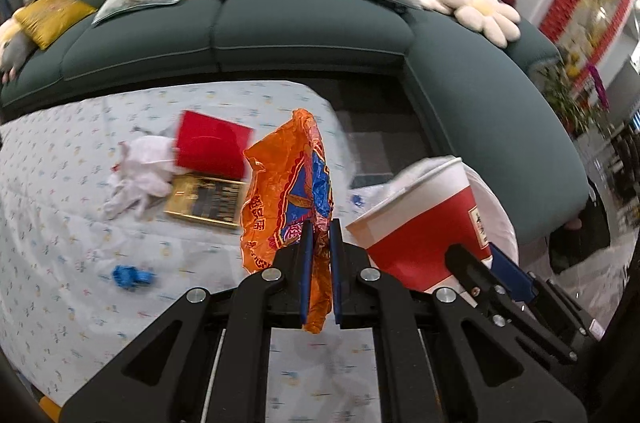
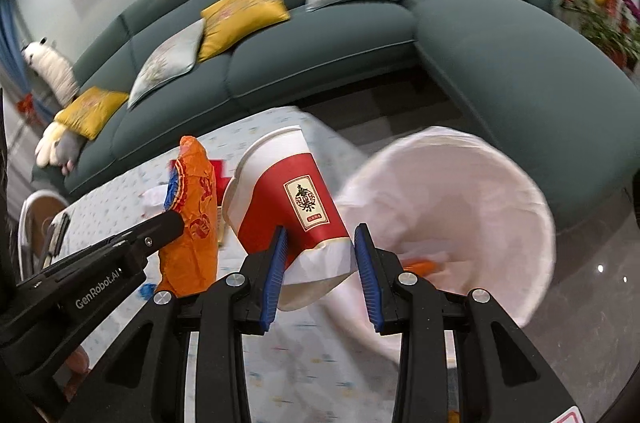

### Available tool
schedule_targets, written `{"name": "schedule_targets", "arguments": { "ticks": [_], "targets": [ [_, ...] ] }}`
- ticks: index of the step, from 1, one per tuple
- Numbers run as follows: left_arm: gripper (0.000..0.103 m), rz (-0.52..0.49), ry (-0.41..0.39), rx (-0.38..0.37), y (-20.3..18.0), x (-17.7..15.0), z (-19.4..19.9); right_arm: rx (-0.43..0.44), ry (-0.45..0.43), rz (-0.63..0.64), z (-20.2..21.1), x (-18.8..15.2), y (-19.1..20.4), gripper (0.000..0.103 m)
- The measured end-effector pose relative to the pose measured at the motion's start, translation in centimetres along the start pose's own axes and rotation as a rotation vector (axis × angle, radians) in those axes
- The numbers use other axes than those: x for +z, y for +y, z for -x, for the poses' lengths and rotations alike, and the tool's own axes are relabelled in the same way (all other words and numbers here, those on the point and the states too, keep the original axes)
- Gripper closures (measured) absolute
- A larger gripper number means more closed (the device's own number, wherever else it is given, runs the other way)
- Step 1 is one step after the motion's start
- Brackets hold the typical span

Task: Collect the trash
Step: 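Carry the orange bag and red-white cup over the wastebasket with both grippers, then open both grippers over the wastebasket, dropping the bag and cup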

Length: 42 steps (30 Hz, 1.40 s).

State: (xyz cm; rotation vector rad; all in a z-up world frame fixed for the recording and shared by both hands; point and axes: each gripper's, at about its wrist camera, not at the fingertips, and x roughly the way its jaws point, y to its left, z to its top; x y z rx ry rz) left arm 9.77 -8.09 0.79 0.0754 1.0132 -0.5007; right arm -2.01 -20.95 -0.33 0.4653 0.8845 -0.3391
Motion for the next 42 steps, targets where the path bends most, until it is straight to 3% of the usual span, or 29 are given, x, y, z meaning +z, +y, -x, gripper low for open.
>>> {"name": "schedule_targets", "arguments": {
  "ticks": [8, 17, 33, 35, 38, 42],
  "targets": [
    [0.095, -0.093, 0.047, -0.051, -6.5, -1.0, -2.3, -0.066, -0.016, -0.090, 0.9, -0.3, -6.8, 0.070],
    [0.095, -0.143, 0.105, -0.085, -10.5, -1.7, -5.0, -0.104, -0.014, -0.145, 0.8, -0.7, -11.4, 0.070],
    [0.092, -0.162, 0.140, -0.095, -12.1, -2.4, -7.0, -0.117, -0.002, -0.167, 0.1, -1.1, -12.8, 0.070],
    [0.088, -0.162, 0.142, -0.088, -12.0, -2.4, -7.1, -0.116, 0.000, -0.167, -0.1, -1.1, -12.8, 0.070],
    [0.073, -0.149, 0.138, -0.080, -11.8, -2.4, -7.1, -0.115, 0.001, -0.164, -0.2, -0.9, -12.8, 0.070],
    [0.071, -0.140, 0.130, -0.080, -11.2, -2.1, -6.9, -0.112, 0.003, -0.158, -0.3, -0.8, -12.5, 0.070]
  ]
}}
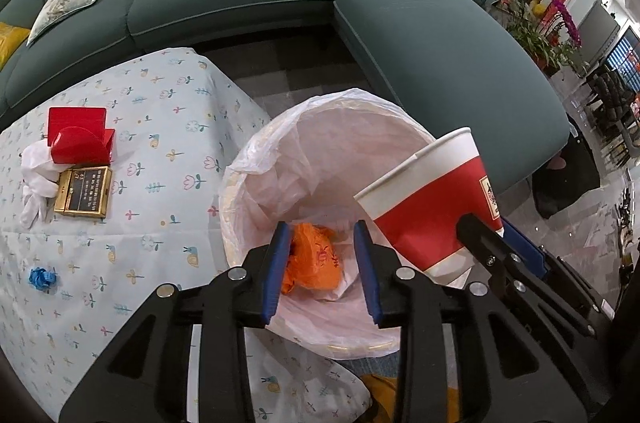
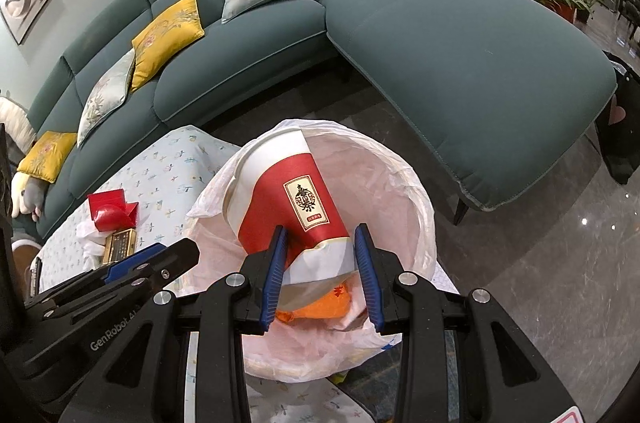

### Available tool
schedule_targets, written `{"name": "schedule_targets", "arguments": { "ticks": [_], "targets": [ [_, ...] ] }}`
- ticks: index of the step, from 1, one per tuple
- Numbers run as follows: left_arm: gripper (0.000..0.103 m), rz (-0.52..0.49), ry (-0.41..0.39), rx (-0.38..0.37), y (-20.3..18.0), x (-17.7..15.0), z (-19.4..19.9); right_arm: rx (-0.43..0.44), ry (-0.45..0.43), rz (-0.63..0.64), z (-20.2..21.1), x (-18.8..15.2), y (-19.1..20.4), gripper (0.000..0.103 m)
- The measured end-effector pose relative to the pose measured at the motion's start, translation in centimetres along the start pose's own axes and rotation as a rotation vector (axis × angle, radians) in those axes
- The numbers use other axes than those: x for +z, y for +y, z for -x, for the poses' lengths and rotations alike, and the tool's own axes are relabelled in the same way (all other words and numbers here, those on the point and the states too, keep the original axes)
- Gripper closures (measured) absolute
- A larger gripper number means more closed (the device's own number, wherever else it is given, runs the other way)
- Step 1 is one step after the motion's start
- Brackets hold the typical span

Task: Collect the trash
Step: 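Open both grippers over the wastebasket, dropping the bag and cup, then move both open grippers back over the table toward the blue ribbon and gloves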

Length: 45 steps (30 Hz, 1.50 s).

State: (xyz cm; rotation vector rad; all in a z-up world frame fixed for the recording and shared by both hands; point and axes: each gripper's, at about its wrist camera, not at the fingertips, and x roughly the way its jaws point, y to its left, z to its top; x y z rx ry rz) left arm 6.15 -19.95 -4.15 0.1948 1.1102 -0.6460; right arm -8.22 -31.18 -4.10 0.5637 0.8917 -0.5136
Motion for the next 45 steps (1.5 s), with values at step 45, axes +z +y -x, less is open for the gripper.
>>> {"name": "schedule_targets", "arguments": {
  "ticks": [45],
  "targets": [
    [0.048, 0.215, -0.039, 0.118, 12.8, -2.4, 3.0, -0.054, 0.062, 0.213, -1.0, -0.5, 11.0, 0.048]
  ]
}}
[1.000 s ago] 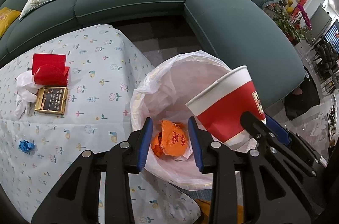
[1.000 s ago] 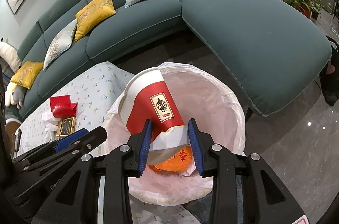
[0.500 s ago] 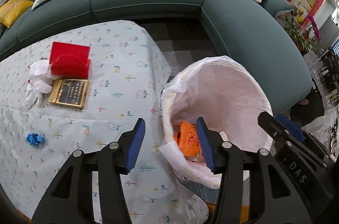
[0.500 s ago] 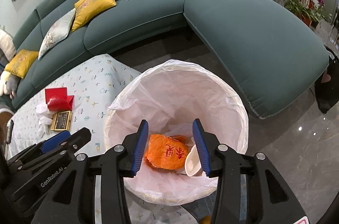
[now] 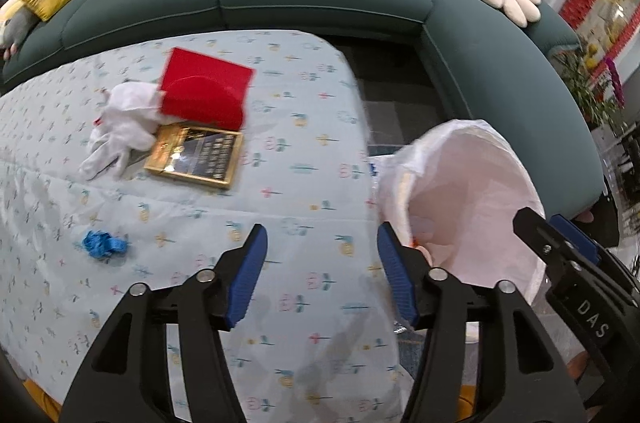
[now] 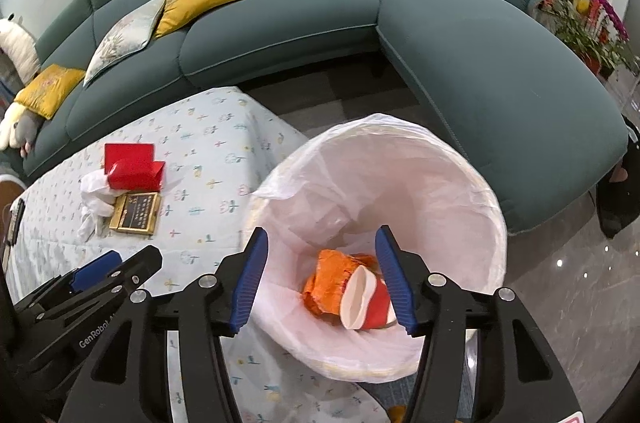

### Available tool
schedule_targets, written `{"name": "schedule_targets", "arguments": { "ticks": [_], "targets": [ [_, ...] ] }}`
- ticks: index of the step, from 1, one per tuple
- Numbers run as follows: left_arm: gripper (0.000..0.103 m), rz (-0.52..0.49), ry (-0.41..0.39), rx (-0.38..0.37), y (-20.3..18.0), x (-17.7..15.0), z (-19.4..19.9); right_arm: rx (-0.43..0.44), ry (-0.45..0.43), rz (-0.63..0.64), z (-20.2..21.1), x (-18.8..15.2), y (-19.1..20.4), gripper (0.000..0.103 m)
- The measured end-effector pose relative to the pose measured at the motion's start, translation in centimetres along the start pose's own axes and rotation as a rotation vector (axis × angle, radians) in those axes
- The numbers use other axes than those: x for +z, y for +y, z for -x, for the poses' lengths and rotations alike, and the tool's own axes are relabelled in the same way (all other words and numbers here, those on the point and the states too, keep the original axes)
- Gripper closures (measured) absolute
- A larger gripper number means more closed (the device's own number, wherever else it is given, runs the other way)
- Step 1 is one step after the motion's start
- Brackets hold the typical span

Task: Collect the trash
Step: 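Move both open grippers back over the table toward the blue ribbon and gloves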

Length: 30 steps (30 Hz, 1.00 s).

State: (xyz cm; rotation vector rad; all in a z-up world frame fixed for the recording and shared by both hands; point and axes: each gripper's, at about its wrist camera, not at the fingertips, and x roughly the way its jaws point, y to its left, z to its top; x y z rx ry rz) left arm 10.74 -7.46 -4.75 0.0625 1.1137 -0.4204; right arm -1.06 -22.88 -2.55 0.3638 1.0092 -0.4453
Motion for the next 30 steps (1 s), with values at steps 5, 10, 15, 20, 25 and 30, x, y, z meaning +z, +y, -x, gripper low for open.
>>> {"name": "schedule_targets", "arguments": {
  "ticks": [5, 10, 15, 20, 25, 30],
  "targets": [
    [0.046, 0.050, 0.000, 0.030, 3.2, -0.2, 0.2, 0.010, 0.008, 0.033, -0.1, -0.1, 2.3, 0.048],
    [0.041, 0.118, -0.002, 0.081, 7.1, -0.7, 0.1, 0.029, 0.022, 0.060, -0.7, -0.3, 4.8, 0.048],
    [0.029, 0.192, -0.003, 0.153, 11.3, -1.2, -0.2, 0.052, 0.044, 0.097, -1.5, -0.8, 7.5, 0.048],
    [0.027, 0.266, 0.029, 0.194, 15.0, -1.6, -1.1, 0.075, 0.070, 0.140, -2.6, -1.4, 10.7, 0.048],
    [0.028, 0.334, 0.068, 0.188, 17.4, -2.0, -2.4, 0.094, 0.093, 0.176, -3.8, -1.7, 13.4, 0.048],
    [0.043, 0.384, 0.097, 0.165, 18.8, -2.1, -3.3, 0.109, 0.111, 0.205, -5.0, -1.9, 15.7, 0.048]
  ]
}}
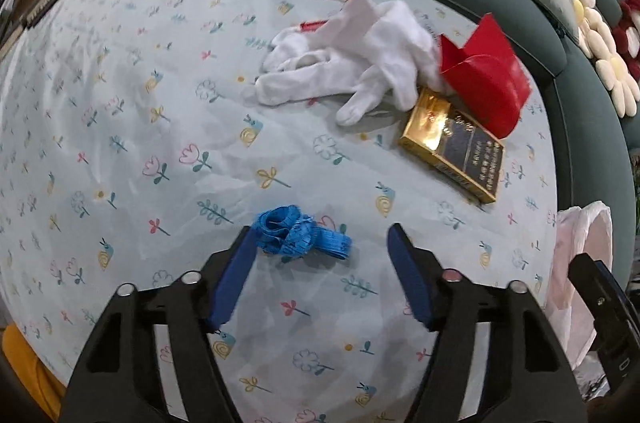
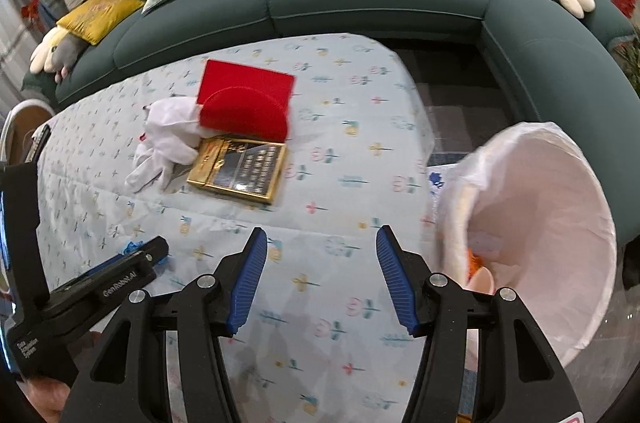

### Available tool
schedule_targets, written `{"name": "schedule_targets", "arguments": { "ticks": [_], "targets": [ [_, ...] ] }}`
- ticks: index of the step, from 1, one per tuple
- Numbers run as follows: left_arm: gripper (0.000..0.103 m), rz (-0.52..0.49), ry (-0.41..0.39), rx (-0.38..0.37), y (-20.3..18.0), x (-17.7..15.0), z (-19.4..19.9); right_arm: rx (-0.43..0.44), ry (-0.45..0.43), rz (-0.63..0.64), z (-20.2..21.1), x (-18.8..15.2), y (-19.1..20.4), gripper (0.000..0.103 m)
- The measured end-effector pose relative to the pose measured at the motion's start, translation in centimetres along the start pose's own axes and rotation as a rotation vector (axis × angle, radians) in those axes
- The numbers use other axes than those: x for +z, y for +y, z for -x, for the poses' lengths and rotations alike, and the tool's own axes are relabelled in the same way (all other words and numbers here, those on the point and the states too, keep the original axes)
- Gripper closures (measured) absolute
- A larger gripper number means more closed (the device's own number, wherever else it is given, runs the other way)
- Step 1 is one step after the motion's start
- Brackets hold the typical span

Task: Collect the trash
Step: 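Move both open grippers back over the table toward the blue ribbon and gloves, then grasp the blue ribbon with the left gripper while the right gripper grasps the white gloves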

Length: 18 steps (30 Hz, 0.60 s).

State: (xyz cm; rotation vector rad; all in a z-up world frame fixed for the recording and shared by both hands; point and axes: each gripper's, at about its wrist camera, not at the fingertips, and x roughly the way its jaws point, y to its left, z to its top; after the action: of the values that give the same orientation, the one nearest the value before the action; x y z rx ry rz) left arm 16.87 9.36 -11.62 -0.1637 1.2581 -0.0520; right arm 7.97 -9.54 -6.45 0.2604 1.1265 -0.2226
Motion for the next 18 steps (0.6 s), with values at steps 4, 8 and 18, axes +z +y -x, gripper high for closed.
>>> {"name": "schedule_targets", "arguments": {
  "ticks": [4, 8, 18],
  "targets": [
    [0.053, 0.039, 0.009, -0.011, 0.9, 0.2, -0.5, 0.014, 0.017, 0.012, -1.2, 0.3, 1.6, 0.048],
    [0.058, 0.030, -0.006, -0.023, 1.1, 0.2, -0.2, 0.022, 0.034, 0.027, -2.2, 0.4, 2.7, 0.048],
    [0.090, 0.011, -0.045, -0.066, 2.7, 1.7, 1.1, 0.053, 0.029, 0.089, -3.1, 2.0, 6.5, 0.047]
  ]
}}
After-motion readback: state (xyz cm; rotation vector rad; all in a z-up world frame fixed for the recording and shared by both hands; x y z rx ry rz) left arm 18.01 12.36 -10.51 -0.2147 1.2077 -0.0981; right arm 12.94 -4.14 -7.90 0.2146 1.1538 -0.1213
